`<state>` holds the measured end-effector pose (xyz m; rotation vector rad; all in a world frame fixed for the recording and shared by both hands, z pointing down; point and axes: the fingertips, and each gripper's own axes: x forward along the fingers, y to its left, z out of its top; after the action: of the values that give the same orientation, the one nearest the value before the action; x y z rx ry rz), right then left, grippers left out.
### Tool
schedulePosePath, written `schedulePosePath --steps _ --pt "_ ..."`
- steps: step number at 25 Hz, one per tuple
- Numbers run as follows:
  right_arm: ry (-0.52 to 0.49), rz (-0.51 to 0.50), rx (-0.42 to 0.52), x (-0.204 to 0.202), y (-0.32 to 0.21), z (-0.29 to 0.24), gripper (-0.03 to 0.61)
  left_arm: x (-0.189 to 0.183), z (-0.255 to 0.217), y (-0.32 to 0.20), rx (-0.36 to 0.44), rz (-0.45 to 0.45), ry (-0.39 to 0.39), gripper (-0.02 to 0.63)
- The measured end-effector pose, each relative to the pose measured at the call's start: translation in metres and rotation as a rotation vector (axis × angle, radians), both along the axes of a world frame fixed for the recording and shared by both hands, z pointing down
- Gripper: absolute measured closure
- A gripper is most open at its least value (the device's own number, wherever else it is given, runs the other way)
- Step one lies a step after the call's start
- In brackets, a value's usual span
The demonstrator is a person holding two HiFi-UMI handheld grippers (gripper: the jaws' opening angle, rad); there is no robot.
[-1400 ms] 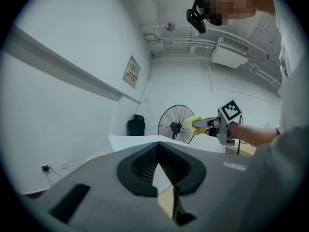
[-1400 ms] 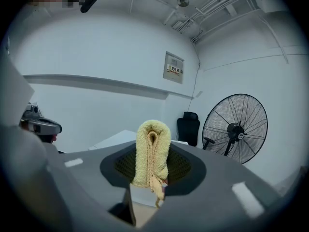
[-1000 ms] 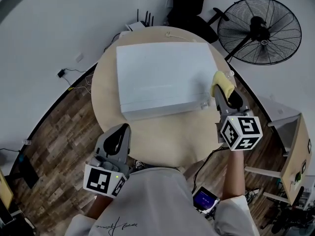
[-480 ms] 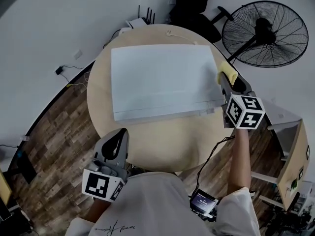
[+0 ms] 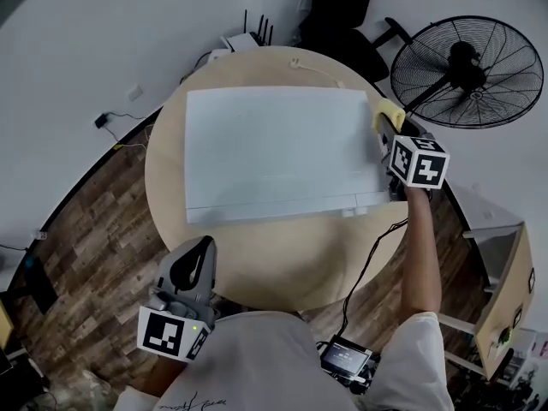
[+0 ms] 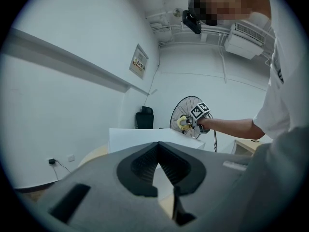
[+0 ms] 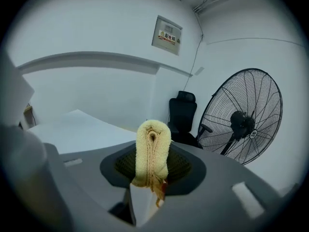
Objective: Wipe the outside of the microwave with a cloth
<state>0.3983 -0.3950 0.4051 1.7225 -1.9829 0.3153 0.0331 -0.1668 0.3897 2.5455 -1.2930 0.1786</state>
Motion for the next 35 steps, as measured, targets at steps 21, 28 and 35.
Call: schedulePosePath --steps 21,28,35 --pt "0.118 -0.025 -0.212 -0.021 -0.066 0.047 0.443 -0.01 0.011 0.012 -0.039 -0.098 -0.023 0.618" --pt "0.124 -0.045 -0.226 -0.046 -0.064 0.046 0.443 -0.032 0.005 0.029 -0.023 -0.146 -0.013 0.618" --pt "0.117 -0.081 -0.23 -0.083 -0.058 0.045 0.443 -0.043 0.003 0.044 -0.011 -0.139 -0.005 0.618"
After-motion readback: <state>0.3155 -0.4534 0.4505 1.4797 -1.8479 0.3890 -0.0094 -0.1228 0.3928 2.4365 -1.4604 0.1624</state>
